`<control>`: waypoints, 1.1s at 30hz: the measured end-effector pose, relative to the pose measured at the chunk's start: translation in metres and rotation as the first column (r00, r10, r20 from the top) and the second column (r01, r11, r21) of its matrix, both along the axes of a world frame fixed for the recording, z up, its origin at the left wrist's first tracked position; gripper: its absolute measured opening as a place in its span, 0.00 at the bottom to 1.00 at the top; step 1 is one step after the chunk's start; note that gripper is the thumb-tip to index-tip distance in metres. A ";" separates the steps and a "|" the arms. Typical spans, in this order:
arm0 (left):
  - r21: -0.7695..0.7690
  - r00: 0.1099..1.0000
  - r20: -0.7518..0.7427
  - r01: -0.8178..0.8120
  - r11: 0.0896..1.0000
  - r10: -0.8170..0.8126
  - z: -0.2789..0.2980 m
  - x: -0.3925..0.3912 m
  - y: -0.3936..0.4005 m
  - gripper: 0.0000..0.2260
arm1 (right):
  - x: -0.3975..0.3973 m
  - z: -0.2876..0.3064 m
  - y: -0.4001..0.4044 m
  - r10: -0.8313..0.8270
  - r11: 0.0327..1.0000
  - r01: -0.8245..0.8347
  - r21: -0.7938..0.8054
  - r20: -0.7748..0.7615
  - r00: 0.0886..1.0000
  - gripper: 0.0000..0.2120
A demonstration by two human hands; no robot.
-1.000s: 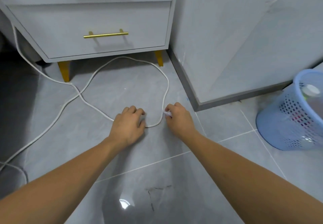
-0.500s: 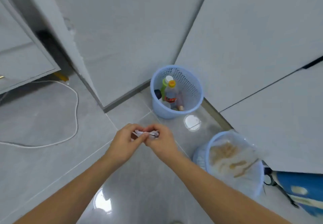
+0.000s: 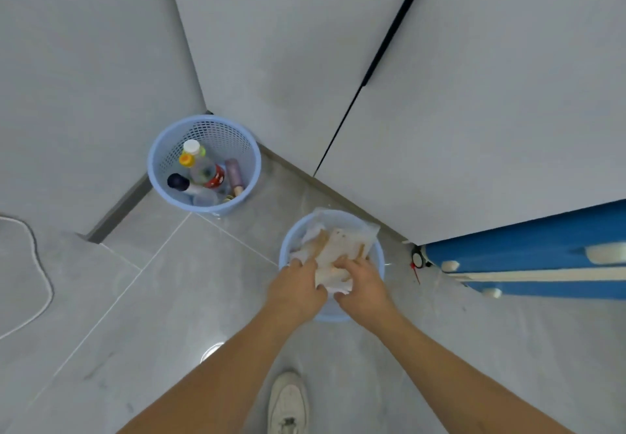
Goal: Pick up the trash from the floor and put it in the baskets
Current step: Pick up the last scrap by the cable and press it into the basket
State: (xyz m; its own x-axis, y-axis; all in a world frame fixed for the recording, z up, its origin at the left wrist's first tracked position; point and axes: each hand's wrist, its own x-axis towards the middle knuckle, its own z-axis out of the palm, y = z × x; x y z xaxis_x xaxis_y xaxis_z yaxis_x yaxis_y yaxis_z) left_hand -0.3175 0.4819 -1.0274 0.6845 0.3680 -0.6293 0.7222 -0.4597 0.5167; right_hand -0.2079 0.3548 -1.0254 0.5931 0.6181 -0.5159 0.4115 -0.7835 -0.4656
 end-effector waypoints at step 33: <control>0.096 0.445 0.266 -0.895 0.436 0.855 0.324 -0.655 0.332 0.12 | -0.553 0.303 0.491 0.668 0.691 -0.649 0.318 0.061 0.742 0.08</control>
State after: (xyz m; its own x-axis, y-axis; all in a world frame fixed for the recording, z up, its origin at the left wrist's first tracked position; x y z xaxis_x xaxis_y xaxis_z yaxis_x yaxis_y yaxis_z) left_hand -0.9721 0.8137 -0.7037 -0.0031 0.9223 -0.3865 0.7156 0.2720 0.6434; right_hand -0.7612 0.8458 -0.7222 -0.0489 0.9656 -0.2555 0.7339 -0.1388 -0.6649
